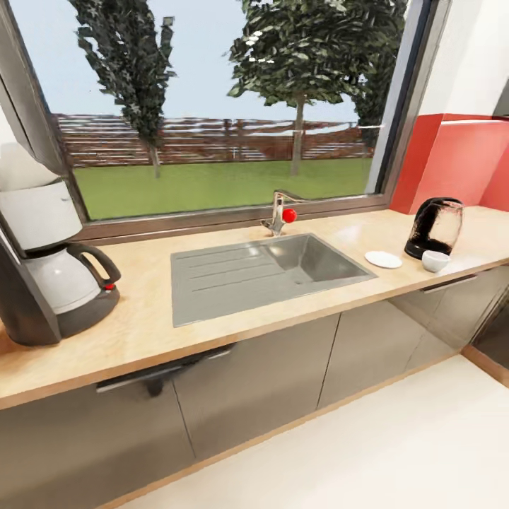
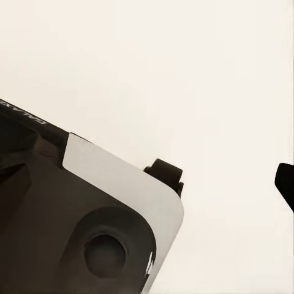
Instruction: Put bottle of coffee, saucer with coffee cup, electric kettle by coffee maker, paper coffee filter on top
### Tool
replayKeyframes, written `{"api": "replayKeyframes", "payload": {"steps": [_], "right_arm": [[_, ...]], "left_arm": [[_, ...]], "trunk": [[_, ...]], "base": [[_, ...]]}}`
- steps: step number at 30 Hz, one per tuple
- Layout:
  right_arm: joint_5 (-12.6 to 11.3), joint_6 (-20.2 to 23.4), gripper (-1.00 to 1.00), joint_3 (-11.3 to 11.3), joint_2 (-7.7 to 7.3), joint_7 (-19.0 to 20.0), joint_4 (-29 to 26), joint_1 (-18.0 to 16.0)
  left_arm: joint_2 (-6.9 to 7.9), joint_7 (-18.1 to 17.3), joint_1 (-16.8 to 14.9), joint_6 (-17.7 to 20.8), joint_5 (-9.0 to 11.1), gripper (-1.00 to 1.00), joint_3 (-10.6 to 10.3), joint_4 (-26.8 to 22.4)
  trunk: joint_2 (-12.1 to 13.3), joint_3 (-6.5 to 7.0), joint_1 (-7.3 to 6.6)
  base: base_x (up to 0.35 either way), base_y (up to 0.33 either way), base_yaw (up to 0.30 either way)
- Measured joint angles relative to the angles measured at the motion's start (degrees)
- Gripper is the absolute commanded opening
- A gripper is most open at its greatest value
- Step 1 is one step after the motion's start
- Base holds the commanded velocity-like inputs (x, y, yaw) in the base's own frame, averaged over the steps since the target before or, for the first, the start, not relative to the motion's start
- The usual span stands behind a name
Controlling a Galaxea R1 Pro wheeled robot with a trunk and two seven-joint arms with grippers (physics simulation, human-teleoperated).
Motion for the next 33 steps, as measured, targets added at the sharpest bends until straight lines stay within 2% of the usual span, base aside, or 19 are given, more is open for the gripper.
{"api": "replayKeyframes", "payload": {"steps": [18,24,33], "right_arm": [[0.00,0.00,1.00,0.00,0.00,0.00,0.00,-0.01],[0.00,0.01,1.00,0.01,0.00,0.00,0.00,-0.04],[0.00,0.00,1.00,0.02,0.00,0.00,0.00,-0.01]], "left_arm": [[0.00,0.04,0.03,0.00,0.00,1.00,0.00,0.00],[0.00,0.08,0.03,0.02,0.01,1.00,0.01,-0.01],[0.00,0.08,-0.01,0.03,0.00,1.00,-0.02,0.00]], "trunk": [[0.00,0.00,0.00],[0.00,0.00,-0.01],[0.00,0.00,-0.01]], "base": [[0.100,-0.300,-0.274],[0.211,-0.270,-0.112],[0.237,-0.259,-0.238]]}}
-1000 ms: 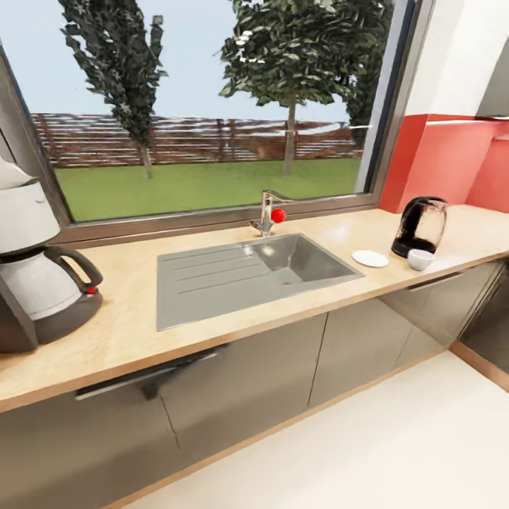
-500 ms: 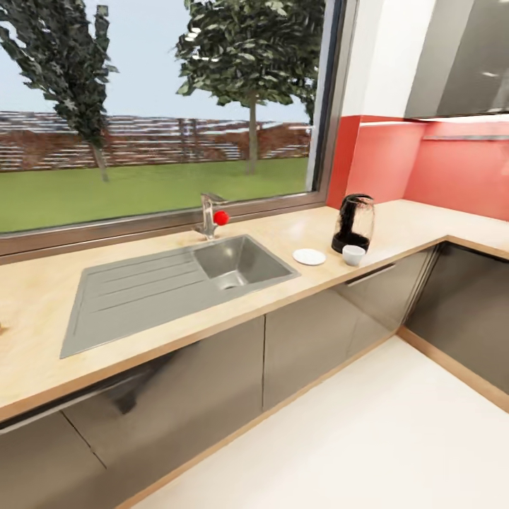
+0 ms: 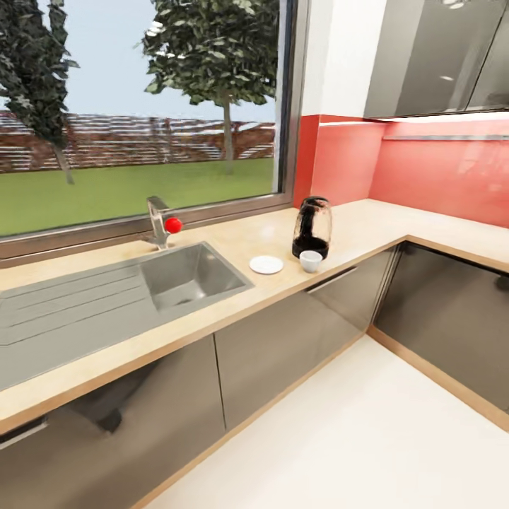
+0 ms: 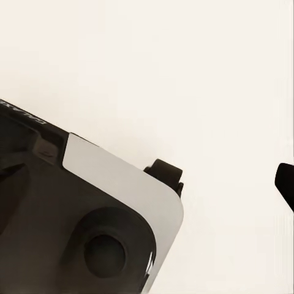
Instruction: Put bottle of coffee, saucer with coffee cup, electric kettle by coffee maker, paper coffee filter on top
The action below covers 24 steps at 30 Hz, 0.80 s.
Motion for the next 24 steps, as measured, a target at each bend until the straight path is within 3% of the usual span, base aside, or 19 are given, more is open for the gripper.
{"api": "replayKeyframes", "payload": {"steps": [24], "right_arm": [[0.00,0.00,1.00,0.02,0.00,0.00,0.00,0.02]], "left_arm": [[0.00,0.17,0.02,-0.01,0.00,1.00,-0.02,0.00]], "trunk": [[0.00,0.00,0.00]], "base": [[0.239,-0.258,-0.260]]}}
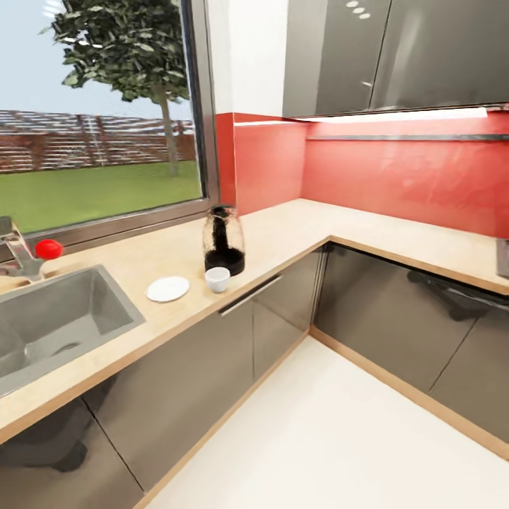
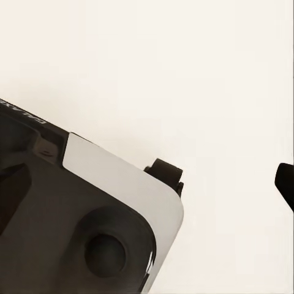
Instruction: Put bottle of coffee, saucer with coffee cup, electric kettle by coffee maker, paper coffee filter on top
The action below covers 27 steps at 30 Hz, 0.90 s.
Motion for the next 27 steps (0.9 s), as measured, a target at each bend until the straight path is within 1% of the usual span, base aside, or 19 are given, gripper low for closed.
{"api": "replayKeyframes", "payload": {"steps": [4,9,22,27], "right_arm": [[0.00,0.01,1.00,0.04,0.00,0.00,0.00,0.00],[0.00,-0.02,1.00,0.06,0.00,0.00,0.00,-0.03],[0.00,-0.07,1.00,0.06,0.03,0.00,0.00,-0.02],[0.00,-0.05,1.00,0.07,0.05,0.00,0.00,-0.04]], "left_arm": [[0.00,1.63,-0.02,-0.01,0.02,1.00,-0.01,-0.01],[-0.02,2.26,0.01,-0.02,0.03,1.00,0.00,-0.02],[0.00,2.38,0.00,-0.02,0.03,1.00,0.05,-0.02],[-0.02,2.38,0.03,-0.02,0.04,1.00,0.04,-0.04]], "trunk": [[0.00,0.00,0.00],[0.00,0.00,0.00],[0.00,0.00,0.00],[0.00,0.00,0.00]], "base": [[0.239,-0.258,-0.202],[0.238,-0.258,-0.042],[0.232,-0.260,-0.004],[0.223,-0.265,0.111]]}}
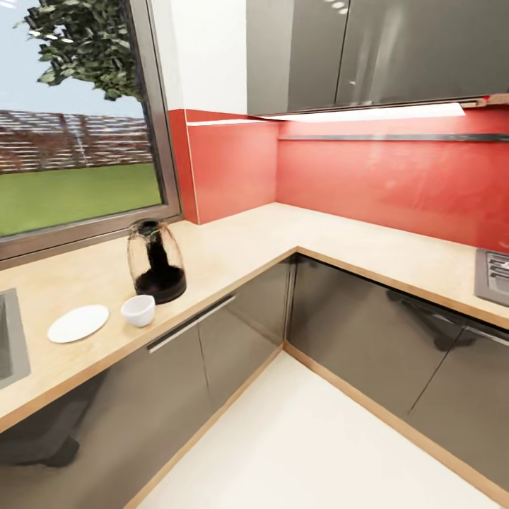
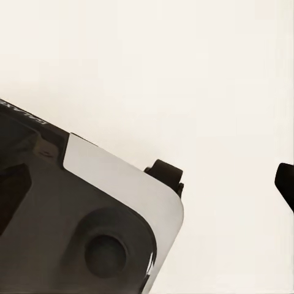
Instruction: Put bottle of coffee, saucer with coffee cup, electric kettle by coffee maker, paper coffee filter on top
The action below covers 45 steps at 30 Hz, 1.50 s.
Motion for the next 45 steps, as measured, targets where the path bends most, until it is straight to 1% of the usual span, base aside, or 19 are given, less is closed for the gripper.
{"api": "replayKeyframes", "payload": {"steps": [6,13,26,30,40,45], "right_arm": [[0.00,0.01,1.00,0.00,0.03,-0.05,0.00,-0.01],[0.05,0.01,1.00,0.04,0.05,-0.06,0.00,0.01],[0.11,-0.03,1.00,0.41,0.04,-0.09,0.00,0.01],[0.11,-0.01,1.00,0.34,0.04,-0.09,0.00,0.02],[0.14,-0.02,1.00,0.32,0.08,-0.09,0.00,0.01],[0.11,-0.02,1.00,0.39,0.06,-0.09,0.00,0.01]], "left_arm": [[0.02,-0.01,-0.01,0.00,0.01,1.00,0.01,-0.01],[0.01,-0.02,-0.02,0.00,0.02,1.00,0.00,0.01],[-0.06,0.00,-0.03,0.00,-0.01,1.00,-0.08,0.01],[-0.06,0.00,-0.02,0.00,0.00,1.00,-0.08,0.00],[-0.05,-0.02,-0.01,0.04,0.02,1.00,-0.03,0.00],[-0.06,0.01,-0.01,0.06,0.00,1.00,-0.07,0.01]], "trunk": [[0.00,0.00,0.01],[0.00,0.00,0.02],[0.00,0.00,0.02],[0.00,0.00,0.02],[0.00,0.00,0.02],[0.00,0.00,0.02]], "base": [[0.165,-0.231,0.235],[0.025,-0.065,0.224],[-0.016,-0.252,0.031],[-0.001,-0.281,0.120],[0.000,-0.056,0.255],[0.000,-0.186,0.144]]}}
